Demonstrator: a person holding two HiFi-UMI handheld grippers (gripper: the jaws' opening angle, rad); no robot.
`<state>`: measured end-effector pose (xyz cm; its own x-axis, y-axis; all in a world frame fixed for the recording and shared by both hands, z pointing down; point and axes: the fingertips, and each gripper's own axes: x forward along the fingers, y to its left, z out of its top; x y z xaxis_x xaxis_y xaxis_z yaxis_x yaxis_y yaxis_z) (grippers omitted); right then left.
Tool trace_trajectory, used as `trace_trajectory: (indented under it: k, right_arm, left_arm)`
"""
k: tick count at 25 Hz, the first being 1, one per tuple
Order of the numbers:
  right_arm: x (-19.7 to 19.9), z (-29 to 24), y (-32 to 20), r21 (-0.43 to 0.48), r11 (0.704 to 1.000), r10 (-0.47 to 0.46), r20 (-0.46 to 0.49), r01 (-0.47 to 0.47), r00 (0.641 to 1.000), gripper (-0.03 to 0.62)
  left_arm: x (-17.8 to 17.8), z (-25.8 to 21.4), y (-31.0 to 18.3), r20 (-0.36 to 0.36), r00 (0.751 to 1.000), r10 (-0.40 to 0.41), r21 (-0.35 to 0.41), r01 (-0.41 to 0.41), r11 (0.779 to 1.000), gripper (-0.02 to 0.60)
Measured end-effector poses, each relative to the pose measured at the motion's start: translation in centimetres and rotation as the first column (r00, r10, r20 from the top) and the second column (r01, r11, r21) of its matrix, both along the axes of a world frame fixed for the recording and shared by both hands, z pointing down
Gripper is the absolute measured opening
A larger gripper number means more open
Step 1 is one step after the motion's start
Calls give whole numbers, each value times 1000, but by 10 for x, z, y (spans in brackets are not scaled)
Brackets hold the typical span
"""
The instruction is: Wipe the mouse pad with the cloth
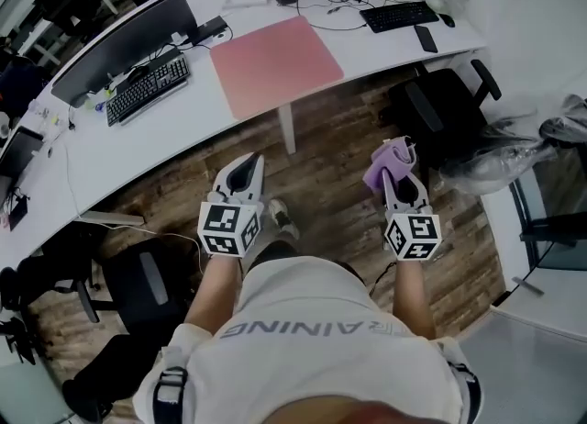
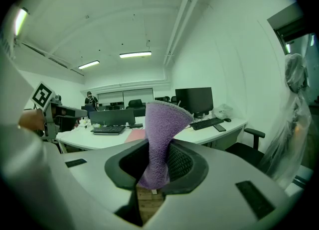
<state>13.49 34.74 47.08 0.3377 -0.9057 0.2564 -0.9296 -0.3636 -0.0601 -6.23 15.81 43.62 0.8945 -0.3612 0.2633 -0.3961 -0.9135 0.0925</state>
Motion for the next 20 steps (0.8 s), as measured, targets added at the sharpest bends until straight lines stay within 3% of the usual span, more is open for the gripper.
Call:
trace_trajectory:
  k: [5, 12, 20]
  right_arm:
    - [28, -14, -47, -4, 1000, -6, -42, 6, 999, 100]
    - [64, -23, -130, -1, 1000, -1, -28, 1, 1000, 100]
    - [82, -17, -241, 18, 997, -71, 0, 71, 997, 100]
  left_arm:
    - [34, -5, -48, -29, 1000, 7, -9, -7, 1000, 32]
    - [74, -11, -129, -21, 999, 28, -14, -29, 999, 32]
    - [85, -13, -228, -2, 1000, -26, 0, 26, 1000, 32]
